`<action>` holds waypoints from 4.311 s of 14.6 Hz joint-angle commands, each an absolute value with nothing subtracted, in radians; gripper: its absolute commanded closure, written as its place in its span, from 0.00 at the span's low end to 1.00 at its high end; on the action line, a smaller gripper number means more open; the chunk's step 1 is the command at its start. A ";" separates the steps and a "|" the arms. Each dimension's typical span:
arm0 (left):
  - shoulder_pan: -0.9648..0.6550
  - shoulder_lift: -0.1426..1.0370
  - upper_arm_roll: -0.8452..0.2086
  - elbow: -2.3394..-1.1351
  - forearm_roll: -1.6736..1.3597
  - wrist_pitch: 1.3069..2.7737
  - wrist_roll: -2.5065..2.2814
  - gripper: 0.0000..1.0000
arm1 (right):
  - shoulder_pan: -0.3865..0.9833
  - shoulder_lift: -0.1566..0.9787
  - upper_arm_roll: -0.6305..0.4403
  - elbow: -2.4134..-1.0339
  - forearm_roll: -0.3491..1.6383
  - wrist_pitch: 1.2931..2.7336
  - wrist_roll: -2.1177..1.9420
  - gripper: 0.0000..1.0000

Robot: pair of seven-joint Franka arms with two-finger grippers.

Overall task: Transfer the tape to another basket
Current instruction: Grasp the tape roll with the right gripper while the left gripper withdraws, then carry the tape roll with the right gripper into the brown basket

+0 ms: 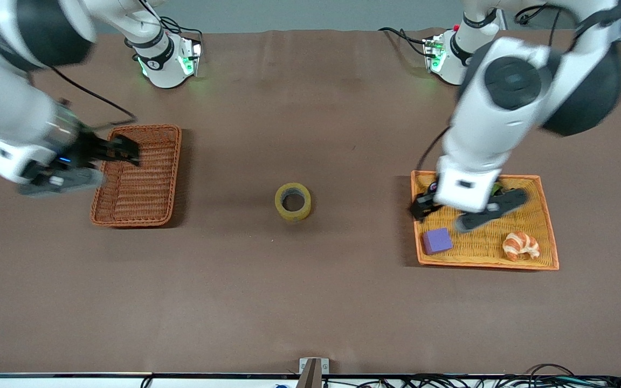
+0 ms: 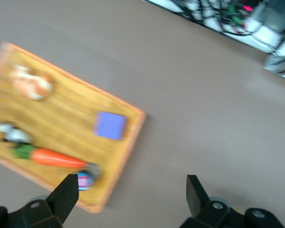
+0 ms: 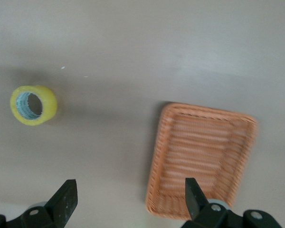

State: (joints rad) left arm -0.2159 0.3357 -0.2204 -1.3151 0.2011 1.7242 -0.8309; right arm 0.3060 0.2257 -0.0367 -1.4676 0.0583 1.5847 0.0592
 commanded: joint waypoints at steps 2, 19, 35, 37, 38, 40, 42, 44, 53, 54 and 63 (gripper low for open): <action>-0.063 0.174 -0.235 -1.371 0.178 1.617 -0.599 0.00 | 0.463 0.391 -0.046 -1.471 0.066 1.744 0.202 0.00; -0.037 -0.023 -0.012 -1.529 -0.069 1.524 -0.094 0.00 | 0.732 0.667 -0.046 -1.673 0.037 2.315 0.453 0.00; -0.081 0.005 -0.037 -1.540 0.026 1.586 -0.115 0.00 | 0.718 0.706 -0.048 -1.649 0.035 2.323 0.522 1.00; -0.080 0.003 -0.037 -1.542 0.029 1.583 -0.112 0.00 | 0.704 0.678 -0.048 -1.596 0.038 2.208 0.534 1.00; -0.078 0.000 -0.037 -1.545 0.028 1.577 -0.113 0.00 | 0.683 0.632 -0.048 -1.585 0.040 2.139 0.534 1.00; -0.077 0.003 -0.037 -1.542 0.032 1.578 -0.114 0.00 | 0.619 0.507 -0.048 -1.591 0.040 2.006 0.526 1.00; -0.069 0.003 -0.037 -1.542 0.032 1.582 -0.114 0.00 | 0.533 0.390 -0.048 -1.609 0.038 1.903 0.488 1.00; -0.069 0.005 -0.037 -1.543 0.028 1.582 -0.117 0.00 | 0.424 0.295 -0.048 -1.637 0.038 1.818 0.361 1.00; -0.067 0.012 -0.035 -1.542 0.023 1.582 -0.117 0.00 | 0.304 0.037 -0.308 -2.115 -0.009 2.007 -0.245 1.00; -0.067 0.012 -0.035 -1.542 0.025 1.582 -0.117 0.00 | 0.304 0.026 -0.340 -2.190 -0.009 2.072 -0.280 1.00; -0.064 0.012 -0.034 -1.543 0.021 1.563 -0.114 0.00 | 0.298 0.077 -0.443 -2.493 -0.011 2.505 -0.433 0.99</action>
State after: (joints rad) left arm -0.0691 0.0183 -0.0325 -1.5371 0.0185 1.5703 -0.1084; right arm 0.2944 0.0866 -0.4424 -2.4532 -0.0008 2.4568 -0.4239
